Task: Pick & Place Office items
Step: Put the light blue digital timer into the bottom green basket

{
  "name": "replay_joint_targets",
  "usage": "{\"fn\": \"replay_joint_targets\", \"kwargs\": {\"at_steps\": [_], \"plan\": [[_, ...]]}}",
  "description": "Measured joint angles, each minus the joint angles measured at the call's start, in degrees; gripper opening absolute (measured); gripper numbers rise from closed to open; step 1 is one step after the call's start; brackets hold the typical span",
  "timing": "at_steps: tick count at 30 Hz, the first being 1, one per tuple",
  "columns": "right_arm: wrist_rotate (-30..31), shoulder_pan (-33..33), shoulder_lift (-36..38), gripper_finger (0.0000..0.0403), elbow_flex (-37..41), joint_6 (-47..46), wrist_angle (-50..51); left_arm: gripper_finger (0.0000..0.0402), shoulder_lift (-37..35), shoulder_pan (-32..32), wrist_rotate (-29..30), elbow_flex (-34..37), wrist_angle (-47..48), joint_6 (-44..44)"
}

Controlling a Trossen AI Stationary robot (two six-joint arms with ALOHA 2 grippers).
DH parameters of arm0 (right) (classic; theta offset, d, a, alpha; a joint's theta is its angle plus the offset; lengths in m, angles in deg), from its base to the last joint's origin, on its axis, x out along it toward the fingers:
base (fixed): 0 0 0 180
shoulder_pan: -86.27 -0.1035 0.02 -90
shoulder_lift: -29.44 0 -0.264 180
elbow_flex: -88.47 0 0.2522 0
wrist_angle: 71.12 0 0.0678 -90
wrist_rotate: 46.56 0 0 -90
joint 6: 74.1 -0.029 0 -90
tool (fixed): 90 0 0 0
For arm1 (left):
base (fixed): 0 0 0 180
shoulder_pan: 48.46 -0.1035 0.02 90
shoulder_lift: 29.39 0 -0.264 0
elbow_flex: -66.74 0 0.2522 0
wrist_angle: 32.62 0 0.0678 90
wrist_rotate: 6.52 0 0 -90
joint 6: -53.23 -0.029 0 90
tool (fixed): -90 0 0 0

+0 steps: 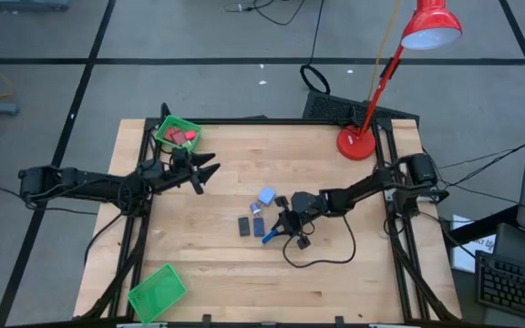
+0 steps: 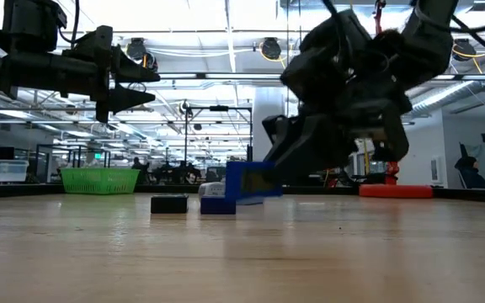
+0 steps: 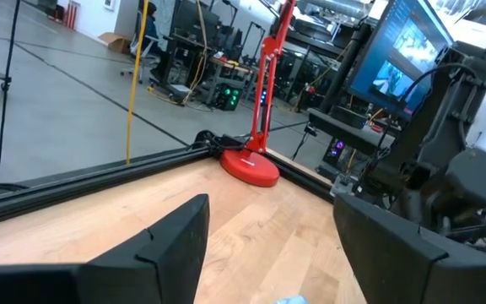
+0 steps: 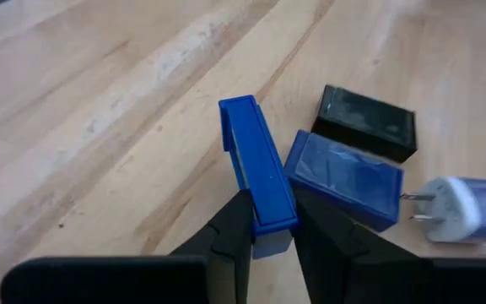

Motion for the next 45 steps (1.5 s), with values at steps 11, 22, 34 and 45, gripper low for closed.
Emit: {"fn": "replay_joint_targets", "kwargs": {"at_steps": [11, 22, 34, 45], "plan": [[10.64, 1.80, 15.32, 0.0057, 0.02, -2.00, 19.83, 0.0254, 0.00, 0.43, -3.44, 0.00, 0.04, -0.04], [11.93, 8.12, 25.05, 0.0057, 6.70, -5.01, 16.70, 0.0245, 1.42, 5.51, -4.39, -0.46, -1.05, -3.78], [11.87, 10.06, 27.90, 0.0058, 12.85, -8.94, 1.25, 0.0233, 21.55, 12.32, -3.09, -16.11, -0.86, -22.45], [11.97, 10.08, 27.90, 0.0059, 12.85, -10.91, 0.71, 0.0232, 38.24, 13.27, -3.23, -30.23, 0.65, -29.85]]}}
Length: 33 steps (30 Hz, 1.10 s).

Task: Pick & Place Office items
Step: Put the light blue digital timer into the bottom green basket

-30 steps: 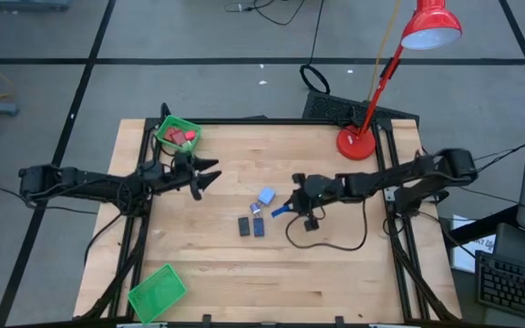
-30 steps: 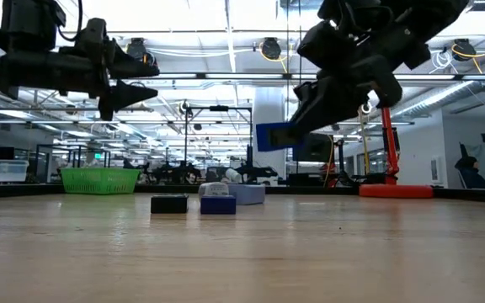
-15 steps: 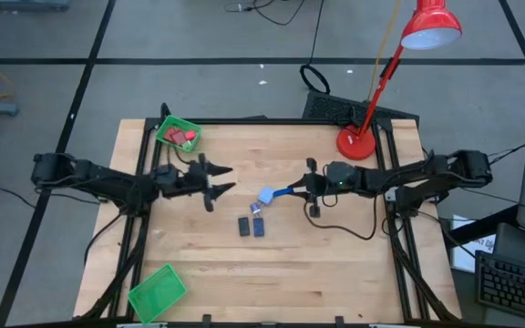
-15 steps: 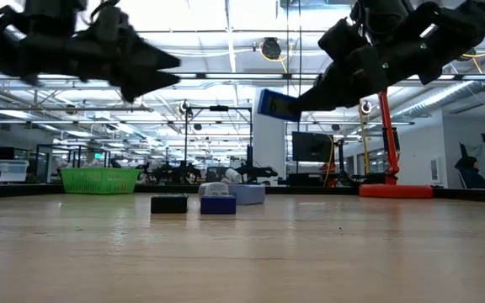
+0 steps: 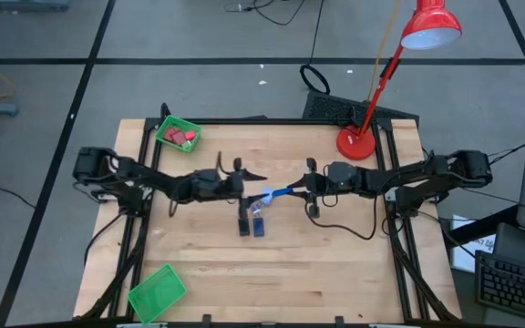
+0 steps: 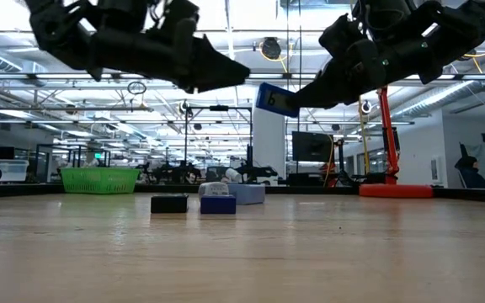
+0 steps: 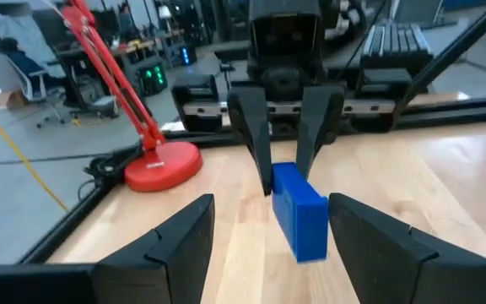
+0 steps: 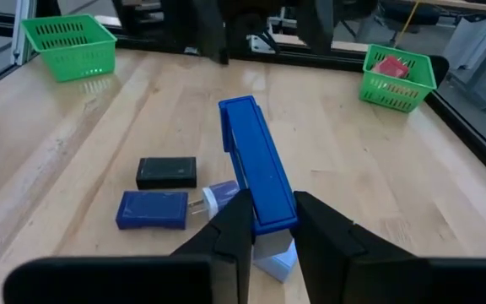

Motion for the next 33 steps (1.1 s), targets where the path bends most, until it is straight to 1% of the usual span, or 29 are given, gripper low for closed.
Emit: {"fn": "replay_joint_targets", "kwargs": {"at_steps": [5, 8, 11, 14, 19, 22, 33], "plan": [[0.19, 0.07, 0.00, 0.0060, 0.00, 0.06, -0.37, 0.0221, 2.43, 0.00, -2.52, -2.69, 6.01, 0.37], [0.21, 0.07, 0.00, 0.0060, 0.00, 0.06, -1.11, 0.0215, 2.49, -0.01, -4.54, -3.40, 8.06, 0.60], [0.21, 0.06, 0.00, 0.0058, 0.00, -0.53, -2.06, 0.0209, 2.36, 0.00, -5.20, -3.82, 8.07, 1.08], [0.21, -0.43, 0.00, 0.0058, 0.00, -1.82, -4.39, 0.0203, 2.43, -0.02, -4.59, -4.27, 7.89, 1.50], [0.14, -2.19, 0.00, 0.0059, 0.00, -2.55, -6.85, 0.0193, 2.43, -0.01, -4.55, -4.70, 5.34, 1.65], [0.66, -2.59, 0.00, 0.0059, 0.00, -2.00, -7.17, 0.0189, 2.39, 0.14, -4.65, -4.70, 2.91, 1.66], [0.63, -2.59, 0.00, 0.0060, 0.00, -1.84, -7.35, 0.0186, 2.39, -0.04, -4.53, -4.70, 2.26, 1.68]]}}
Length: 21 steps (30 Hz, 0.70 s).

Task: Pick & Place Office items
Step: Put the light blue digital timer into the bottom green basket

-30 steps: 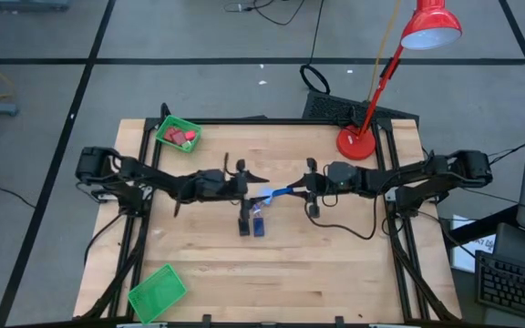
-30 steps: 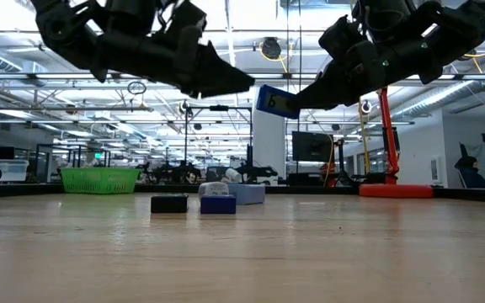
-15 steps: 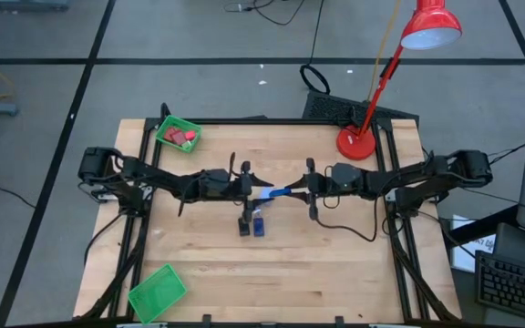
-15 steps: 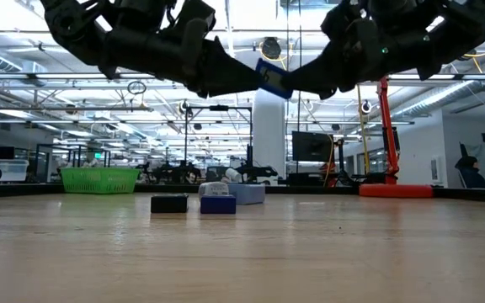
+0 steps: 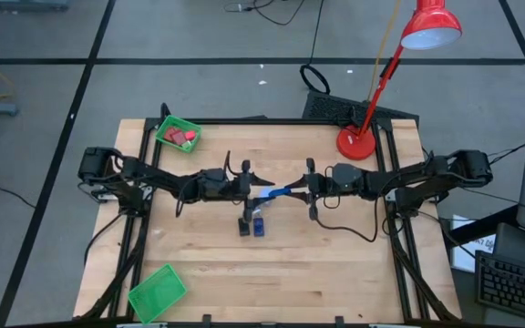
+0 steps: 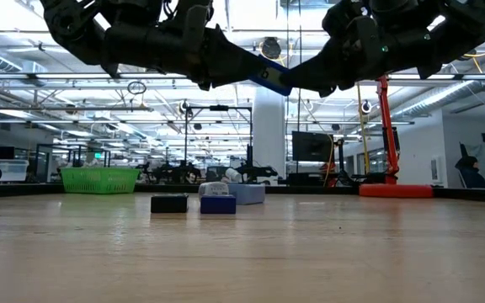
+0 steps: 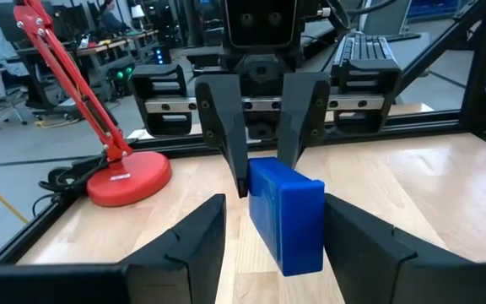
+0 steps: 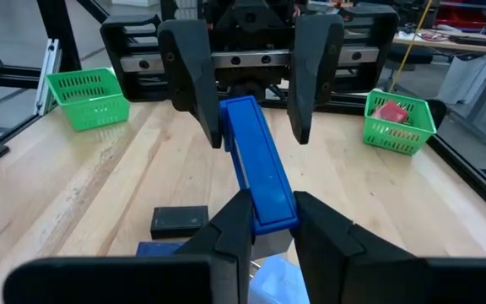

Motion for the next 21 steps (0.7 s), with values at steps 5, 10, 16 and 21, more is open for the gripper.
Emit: {"fn": "replay_joint_targets", "kwargs": {"at_steps": [5, 10, 16, 21], "plan": [[0.04, 0.02, 0.00, 0.0060, 0.00, 0.03, -0.06, 0.0186, 0.00, -0.11, -0.02, 0.00, 0.04, -0.02], [0.00, 0.02, 0.00, 0.0060, 0.00, 0.37, -0.05, 0.0165, 0.00, -0.03, -0.27, 0.00, 0.06, -0.04], [0.27, 0.02, 0.00, 0.0060, 0.00, 0.39, -0.04, 0.0097, 0.00, -0.01, -0.52, 0.00, 0.17, -0.06], [0.09, 0.02, 0.00, 0.0067, 0.00, 0.37, 0.62, 0.0063, 0.00, -0.05, -0.71, 0.02, 0.28, -0.40]]}}
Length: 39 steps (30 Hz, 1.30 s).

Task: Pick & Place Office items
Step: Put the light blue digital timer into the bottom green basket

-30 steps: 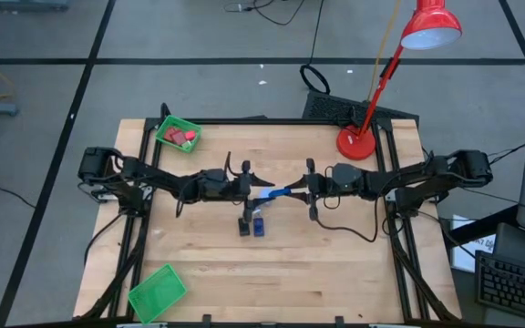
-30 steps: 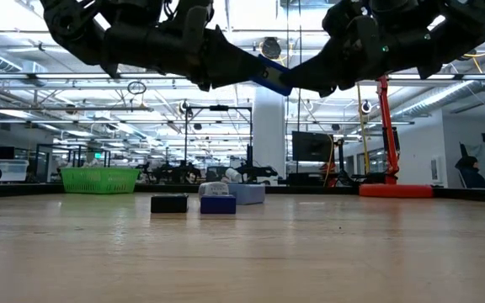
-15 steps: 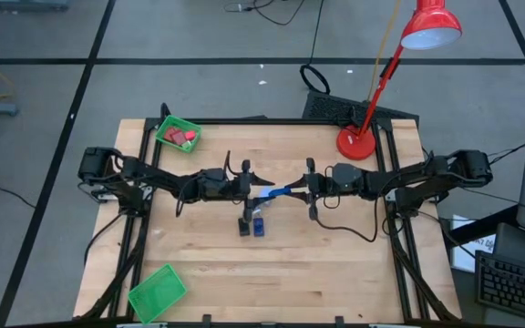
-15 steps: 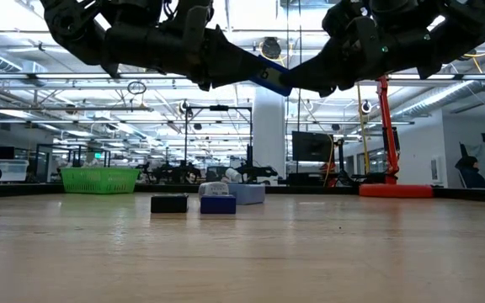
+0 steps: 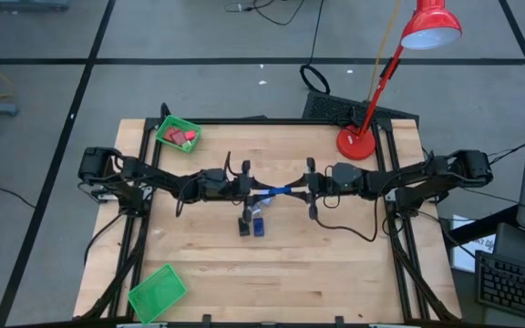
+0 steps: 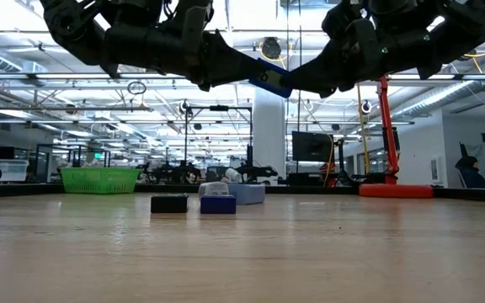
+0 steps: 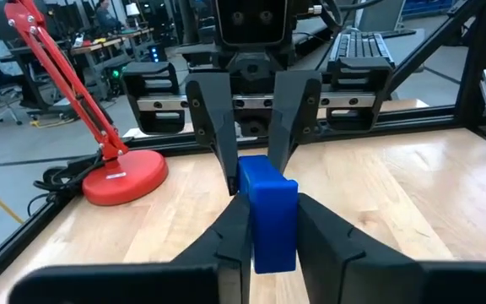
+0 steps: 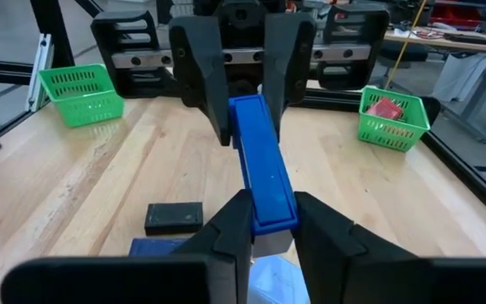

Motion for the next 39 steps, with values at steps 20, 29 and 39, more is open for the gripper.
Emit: {"fn": "replay_joint_targets", "kwargs": {"at_steps": [20, 29, 39], "plan": [[-0.76, 0.00, 14.42, 0.0202, 0.00, 0.31, 16.61, 0.0071, -13.67, 1.81, 4.04, 0.00, 16.76, 5.57], [-0.55, 0.00, 24.50, 0.0194, 0.00, 0.42, 24.79, 0.0063, -24.50, 12.13, 4.57, 0.02, 45.03, 26.42], [-0.48, 0.02, 25.20, 0.0187, 0.00, 0.43, 25.12, 0.0060, -26.45, 32.57, 9.50, 0.02, 54.25, 52.92]]}}
